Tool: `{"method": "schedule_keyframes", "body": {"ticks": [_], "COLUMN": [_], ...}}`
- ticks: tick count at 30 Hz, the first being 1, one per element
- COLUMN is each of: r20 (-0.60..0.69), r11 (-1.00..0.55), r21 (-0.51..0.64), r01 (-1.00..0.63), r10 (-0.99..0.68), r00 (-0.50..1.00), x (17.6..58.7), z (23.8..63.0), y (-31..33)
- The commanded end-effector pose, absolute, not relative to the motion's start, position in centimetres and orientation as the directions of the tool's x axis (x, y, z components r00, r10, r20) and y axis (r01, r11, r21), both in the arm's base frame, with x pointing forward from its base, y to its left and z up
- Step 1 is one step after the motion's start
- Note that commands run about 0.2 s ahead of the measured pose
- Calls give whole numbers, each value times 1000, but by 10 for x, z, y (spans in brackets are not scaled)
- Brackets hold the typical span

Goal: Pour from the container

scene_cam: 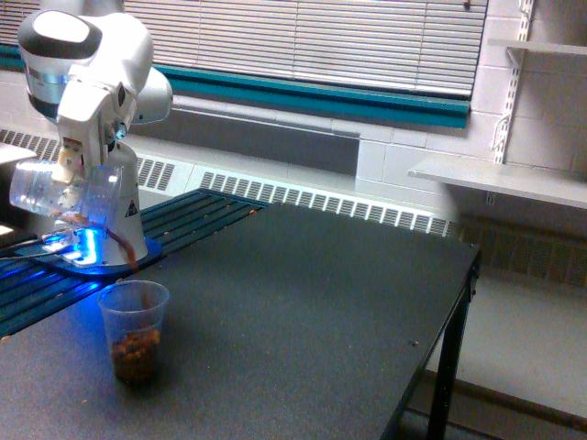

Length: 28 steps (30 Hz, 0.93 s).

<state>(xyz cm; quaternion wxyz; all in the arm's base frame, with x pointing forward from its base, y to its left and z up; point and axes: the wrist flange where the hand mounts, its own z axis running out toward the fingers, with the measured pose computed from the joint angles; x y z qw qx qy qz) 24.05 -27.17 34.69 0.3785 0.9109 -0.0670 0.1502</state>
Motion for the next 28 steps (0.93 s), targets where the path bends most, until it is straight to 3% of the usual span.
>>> {"method": "schedule_keyframes", "body": {"ticks": [1,28], "r20": [253,250], "r11": [-691,-697], "r21": [709,701], "r01": [-144,-150], "r10": [59,44], "r00": [966,967], "x": [245,242], "z": [354,365], "y": [-267,-268]}}
